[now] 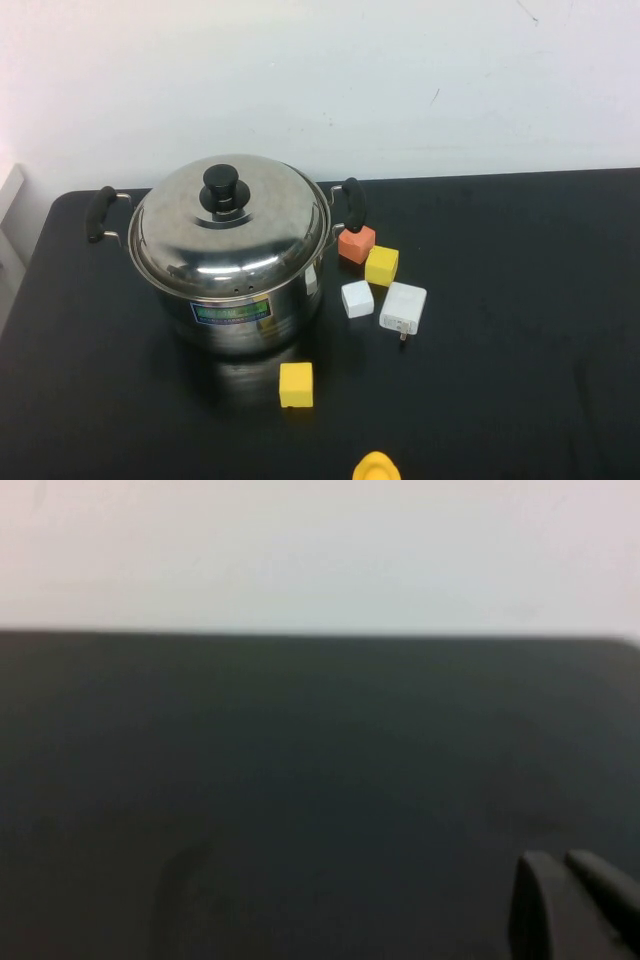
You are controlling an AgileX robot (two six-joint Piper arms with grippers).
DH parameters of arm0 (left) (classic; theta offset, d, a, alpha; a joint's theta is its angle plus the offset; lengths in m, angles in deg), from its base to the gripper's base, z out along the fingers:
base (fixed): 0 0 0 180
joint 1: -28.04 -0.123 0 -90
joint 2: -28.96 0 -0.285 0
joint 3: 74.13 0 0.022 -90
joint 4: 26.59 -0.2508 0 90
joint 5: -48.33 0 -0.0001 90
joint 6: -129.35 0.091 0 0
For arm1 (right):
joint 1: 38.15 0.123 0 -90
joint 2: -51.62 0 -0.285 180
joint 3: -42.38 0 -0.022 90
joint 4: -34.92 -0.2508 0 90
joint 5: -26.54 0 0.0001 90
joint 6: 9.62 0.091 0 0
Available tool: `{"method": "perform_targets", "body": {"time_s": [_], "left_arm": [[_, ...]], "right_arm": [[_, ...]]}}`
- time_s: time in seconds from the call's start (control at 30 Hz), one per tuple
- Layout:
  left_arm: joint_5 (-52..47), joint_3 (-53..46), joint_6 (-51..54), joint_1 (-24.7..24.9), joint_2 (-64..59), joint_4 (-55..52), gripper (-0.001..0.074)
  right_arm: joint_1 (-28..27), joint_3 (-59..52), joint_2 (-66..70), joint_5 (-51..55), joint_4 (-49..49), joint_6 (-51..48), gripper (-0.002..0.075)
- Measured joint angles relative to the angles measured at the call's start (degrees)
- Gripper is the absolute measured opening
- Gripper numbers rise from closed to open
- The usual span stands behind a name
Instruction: Cover the pot
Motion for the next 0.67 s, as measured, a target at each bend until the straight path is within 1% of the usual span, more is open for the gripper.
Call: {"method": "perform_targets", "body": {"time_s": [0.13,0.23,0.37,0.67], "left_arm": [[0.0,0.0,-0.1,0.0,0.0,0.0,-0.0002],[0.0,0.0,-0.1,0.0,0.0,0.0,-0.0002],[0.0,0.0,-0.1,0.0,0.0,0.0,-0.0002],[0.0,0.0,-0.1,0.0,0.0,0.0,-0.0002]], "right_arm": [[4.7,-0.1,0.0,3.3,0.7,2.5,-0.0002],[6.7,0.0,0.0,4.4,2.6,6.0,-0.0002],[7.1,0.1,0.0,5.3,4.2,8.6,-0.0002],[7.4,0.3,0.0,6.2,4.5,9.4,-0.0002]]}}
